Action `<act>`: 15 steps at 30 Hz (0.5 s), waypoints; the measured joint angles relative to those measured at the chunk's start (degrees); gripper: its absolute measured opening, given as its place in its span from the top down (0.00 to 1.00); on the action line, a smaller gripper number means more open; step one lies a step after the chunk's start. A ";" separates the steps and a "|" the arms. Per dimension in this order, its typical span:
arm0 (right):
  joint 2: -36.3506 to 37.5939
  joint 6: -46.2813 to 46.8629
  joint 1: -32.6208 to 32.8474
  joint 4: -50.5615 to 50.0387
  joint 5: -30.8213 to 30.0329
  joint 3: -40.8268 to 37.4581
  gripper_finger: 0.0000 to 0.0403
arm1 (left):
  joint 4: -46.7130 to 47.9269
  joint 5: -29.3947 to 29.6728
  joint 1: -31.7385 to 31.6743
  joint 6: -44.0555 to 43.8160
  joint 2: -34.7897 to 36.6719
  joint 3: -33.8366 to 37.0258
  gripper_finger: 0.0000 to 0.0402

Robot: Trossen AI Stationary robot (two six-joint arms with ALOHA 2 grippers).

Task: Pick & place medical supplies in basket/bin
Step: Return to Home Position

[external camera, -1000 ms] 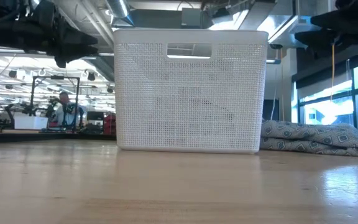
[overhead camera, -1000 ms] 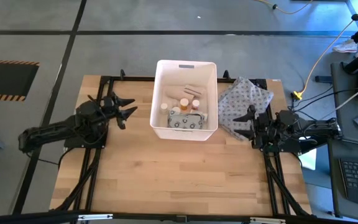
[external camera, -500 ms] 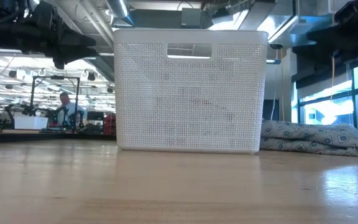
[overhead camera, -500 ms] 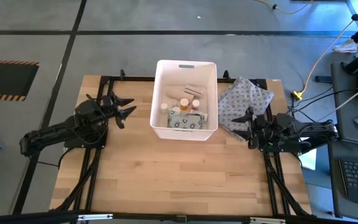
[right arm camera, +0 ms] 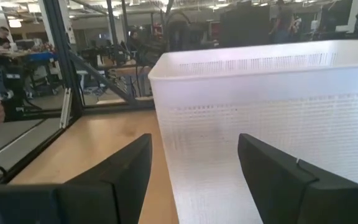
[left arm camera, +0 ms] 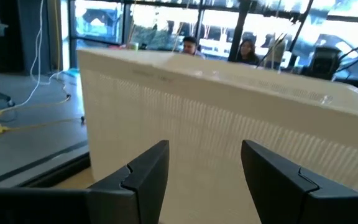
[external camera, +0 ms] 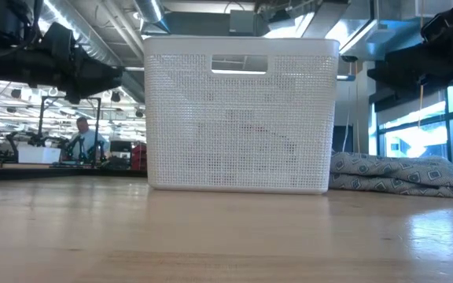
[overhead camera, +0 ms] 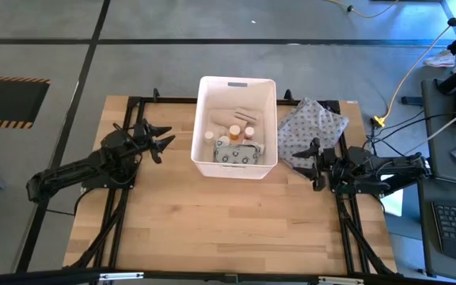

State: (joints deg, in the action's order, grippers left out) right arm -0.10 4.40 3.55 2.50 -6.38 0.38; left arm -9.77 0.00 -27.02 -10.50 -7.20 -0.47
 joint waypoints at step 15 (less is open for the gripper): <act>-0.08 -7.92 0.00 0.18 -0.10 0.00 0.41 | 1.44 0.38 -0.91 0.62 -0.04 0.00 0.52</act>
State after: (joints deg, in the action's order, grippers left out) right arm -0.19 -3.53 3.55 2.68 -6.48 0.38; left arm -8.34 0.38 -27.92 -9.88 -7.25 -0.47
